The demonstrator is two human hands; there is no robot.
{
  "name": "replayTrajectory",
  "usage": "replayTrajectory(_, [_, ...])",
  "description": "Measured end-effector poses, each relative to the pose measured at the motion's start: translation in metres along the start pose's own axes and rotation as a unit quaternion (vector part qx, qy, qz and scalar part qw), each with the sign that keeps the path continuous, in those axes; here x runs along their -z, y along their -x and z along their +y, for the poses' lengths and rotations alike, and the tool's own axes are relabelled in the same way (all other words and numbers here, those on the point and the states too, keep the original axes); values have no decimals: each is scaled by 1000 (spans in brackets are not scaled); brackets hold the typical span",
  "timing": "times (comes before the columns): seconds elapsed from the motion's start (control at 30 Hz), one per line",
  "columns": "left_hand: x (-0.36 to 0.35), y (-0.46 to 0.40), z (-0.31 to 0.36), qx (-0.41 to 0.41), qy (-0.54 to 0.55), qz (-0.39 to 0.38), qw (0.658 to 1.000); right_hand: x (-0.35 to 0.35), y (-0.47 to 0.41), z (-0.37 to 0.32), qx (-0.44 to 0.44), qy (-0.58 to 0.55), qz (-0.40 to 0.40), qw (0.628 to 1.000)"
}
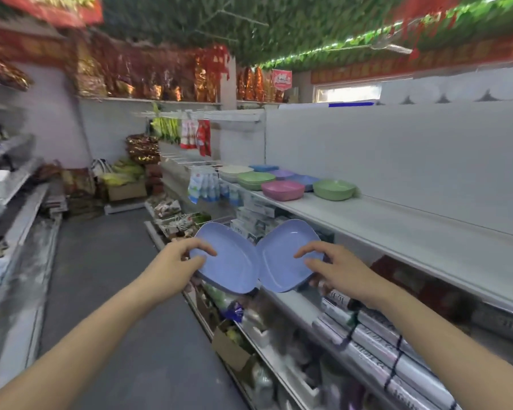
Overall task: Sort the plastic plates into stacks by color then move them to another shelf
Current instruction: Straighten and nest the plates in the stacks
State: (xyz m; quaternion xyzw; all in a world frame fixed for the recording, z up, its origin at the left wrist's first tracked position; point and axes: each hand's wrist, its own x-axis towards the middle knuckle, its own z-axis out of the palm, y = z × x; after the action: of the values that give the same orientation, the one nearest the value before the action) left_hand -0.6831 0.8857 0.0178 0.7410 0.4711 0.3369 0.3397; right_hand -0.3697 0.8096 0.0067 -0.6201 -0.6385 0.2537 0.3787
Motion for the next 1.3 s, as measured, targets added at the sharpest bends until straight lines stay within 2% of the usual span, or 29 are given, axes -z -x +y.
replayTrajectory(0.4, [48,-203,-66,24,-3,56,998,-37,-230,25,29,-63,-7,998])
replayTrajectory(0.6, [79,-298,-78,-5,10,54,998,-43,-317,11,55,-69,13,996])
replayTrajectory(0.8, [106,-399,-101,-60,20,23,998,-51,-390,2,25,-42,61,997])
replayTrajectory(1.1, [150,-536,-122,-108,69,-64,990,-51,-473,-26,-48,-3,201,979])
replayTrajectory(1.3, [141,-601,-124,-147,83,-108,980,-36,-495,-20,-84,22,249,964])
